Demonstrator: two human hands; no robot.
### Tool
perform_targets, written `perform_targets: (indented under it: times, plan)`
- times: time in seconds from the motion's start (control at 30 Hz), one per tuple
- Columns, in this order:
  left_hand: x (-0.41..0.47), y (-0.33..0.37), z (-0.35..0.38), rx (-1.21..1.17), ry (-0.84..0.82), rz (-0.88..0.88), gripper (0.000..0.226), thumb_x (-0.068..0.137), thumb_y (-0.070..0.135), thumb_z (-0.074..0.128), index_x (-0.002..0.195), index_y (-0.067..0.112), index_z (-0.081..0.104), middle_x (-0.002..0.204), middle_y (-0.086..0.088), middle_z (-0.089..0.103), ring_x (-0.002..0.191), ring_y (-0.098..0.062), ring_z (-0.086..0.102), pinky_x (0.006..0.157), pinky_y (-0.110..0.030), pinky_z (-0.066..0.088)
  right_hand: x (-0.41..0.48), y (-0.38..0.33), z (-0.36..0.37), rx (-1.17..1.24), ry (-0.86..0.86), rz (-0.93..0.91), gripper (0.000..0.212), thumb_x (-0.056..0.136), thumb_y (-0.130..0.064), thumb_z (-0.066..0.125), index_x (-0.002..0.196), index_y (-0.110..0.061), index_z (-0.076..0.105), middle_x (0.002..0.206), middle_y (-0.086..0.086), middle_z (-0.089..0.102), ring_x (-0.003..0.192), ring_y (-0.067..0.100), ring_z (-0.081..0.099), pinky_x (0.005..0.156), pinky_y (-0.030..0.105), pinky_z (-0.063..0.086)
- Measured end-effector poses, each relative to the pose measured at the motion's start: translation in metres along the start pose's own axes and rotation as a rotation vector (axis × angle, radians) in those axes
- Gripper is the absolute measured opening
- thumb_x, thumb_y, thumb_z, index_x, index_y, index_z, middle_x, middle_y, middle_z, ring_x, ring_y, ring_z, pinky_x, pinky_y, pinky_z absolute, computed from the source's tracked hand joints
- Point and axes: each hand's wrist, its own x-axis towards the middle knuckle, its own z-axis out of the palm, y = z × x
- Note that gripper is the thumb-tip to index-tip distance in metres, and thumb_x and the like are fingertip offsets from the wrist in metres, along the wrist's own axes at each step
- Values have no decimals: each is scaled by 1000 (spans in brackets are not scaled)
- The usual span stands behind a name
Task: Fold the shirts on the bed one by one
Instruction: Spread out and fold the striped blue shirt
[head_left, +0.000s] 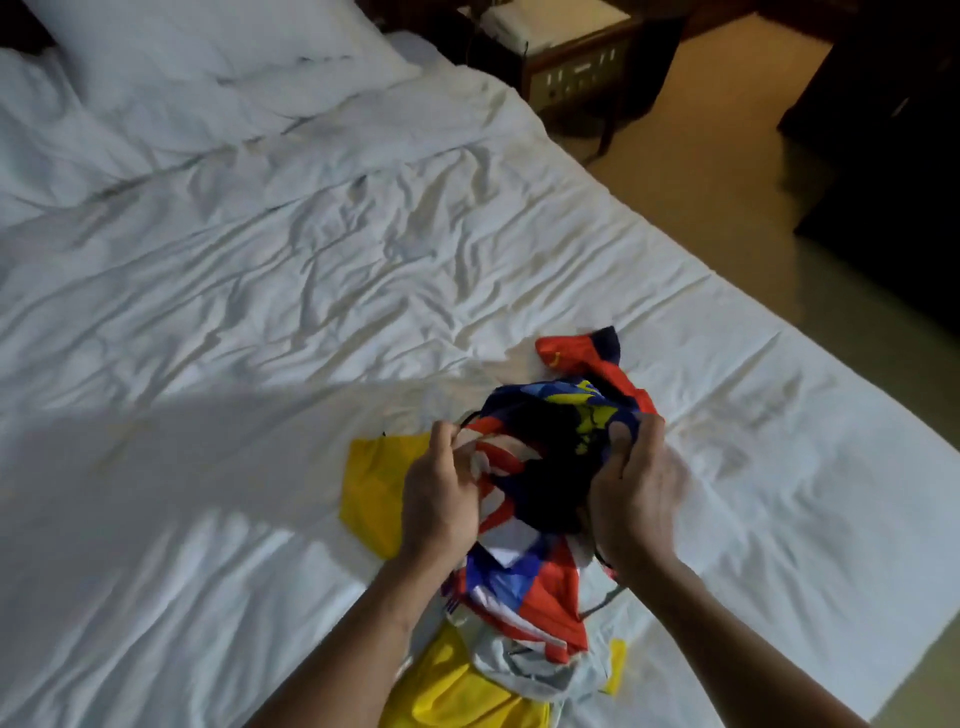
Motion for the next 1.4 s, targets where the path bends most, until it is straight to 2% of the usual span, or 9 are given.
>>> perform_targets:
  times: [0.1,0.17,0.53,0.6,0.8,0.97,1.17,1.27,1.4]
  plan:
    - [-14,32,-53,-210,94,4,9,102,21,53,95,16,53,77,7,69,69,-6,66,58,-25,46,-15,-57,-23,62,-47,-67,13,110,-23,43,98,-24,45,66,-9,49,59,5,44,54,21,28]
    - [-26,50,-96,-265,129,6,14,107,22,50,93,20,52,72,6,68,66,-6,68,57,-21,48,-32,-93,-35,158,-84,-122,17,110,-29,43,95,-25,49,65,0,55,62,16,51,57,35,36]
    - [-155,102,-381,-49,196,244,13,102,42,48,104,36,59,99,9,63,97,-13,66,85,-44,56,-208,-311,-78,512,-189,-379,29,109,-23,50,87,-7,58,74,2,54,66,11,48,63,32,36]
    - [-205,108,-421,-175,136,271,17,105,39,47,101,32,63,93,7,62,86,-22,70,76,-50,58,-250,-351,-79,562,-219,-385,29,108,-22,49,83,-10,57,73,-1,53,66,10,48,62,27,37]
    - [-313,79,-497,20,98,317,54,84,83,53,112,38,59,98,15,68,91,-6,65,83,-39,54,-365,-444,-69,642,-329,-361,26,109,-20,42,102,-4,62,90,8,62,80,20,58,69,32,45]
    - [-353,54,-546,46,353,248,13,95,46,56,92,33,57,75,14,61,73,-9,61,69,-33,47,-435,-494,-46,653,-420,-351,21,105,-15,40,104,-6,59,86,10,58,77,23,56,68,34,45]
    - [-366,47,-661,-393,527,152,18,98,4,64,85,14,71,75,3,73,73,-13,68,71,-28,52,-465,-511,-43,638,-466,-304,16,98,-11,45,107,-3,55,94,16,61,77,28,59,66,36,54]
    - [-358,57,-698,-576,504,62,23,97,5,65,77,14,71,71,-2,70,73,-19,65,71,-28,47,-488,-504,-46,722,-693,-300,20,99,-2,50,119,0,51,101,25,63,73,33,68,59,43,61]
    - [-348,74,-727,-718,320,-14,15,97,11,65,86,8,74,80,-13,71,75,-26,66,75,-33,49,-536,-474,-54,769,-1074,-520,67,92,-8,73,145,-27,36,135,1,60,115,13,63,90,33,51]
